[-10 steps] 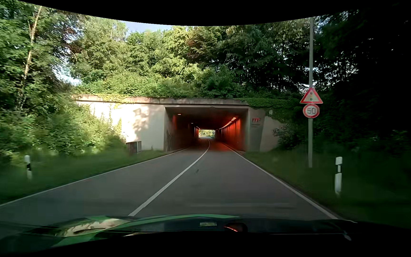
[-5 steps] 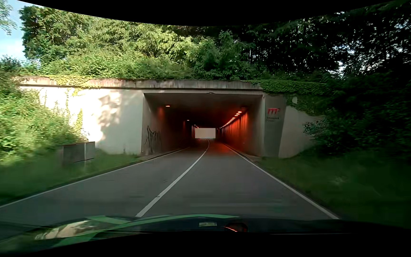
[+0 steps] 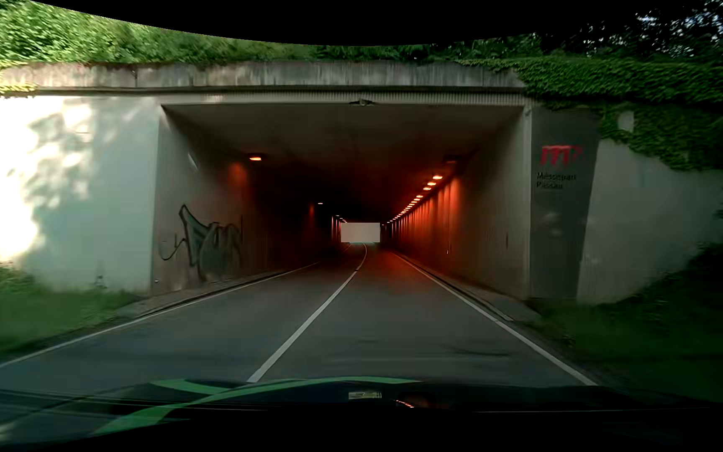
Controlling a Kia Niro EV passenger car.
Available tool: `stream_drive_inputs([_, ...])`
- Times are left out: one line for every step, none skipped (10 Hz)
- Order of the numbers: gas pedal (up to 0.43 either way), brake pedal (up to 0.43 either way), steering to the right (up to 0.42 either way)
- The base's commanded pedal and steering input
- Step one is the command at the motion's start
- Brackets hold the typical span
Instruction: Follow the waypoints while adhering to traffic rules and regulations
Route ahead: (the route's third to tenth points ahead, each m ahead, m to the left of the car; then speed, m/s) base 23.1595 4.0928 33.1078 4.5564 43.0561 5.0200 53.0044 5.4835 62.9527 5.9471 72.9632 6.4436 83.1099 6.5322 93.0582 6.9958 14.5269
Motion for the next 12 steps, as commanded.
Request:
stream_drive_inputs([0.118, 0.000, 0.000])
stream_drive_inputs([0.118, 0.000, 0.000])
stream_drive_inputs([0.118, 0.000, 0.000])
stream_drive_inputs([0.118, 0.000, 0.000])
stream_drive_inputs([0.118, 0.000, -0.001])
stream_drive_inputs([0.118, 0.000, -0.001])
stream_drive_inputs([0.118, 0.000, -0.001])
stream_drive_inputs([0.118, 0.000, -0.005])
stream_drive_inputs([0.118, 0.000, -0.006])
stream_drive_inputs([0.118, 0.000, -0.006])
stream_drive_inputs([0.118, 0.000, -0.006])
stream_drive_inputs([0.118, 0.000, -0.006])
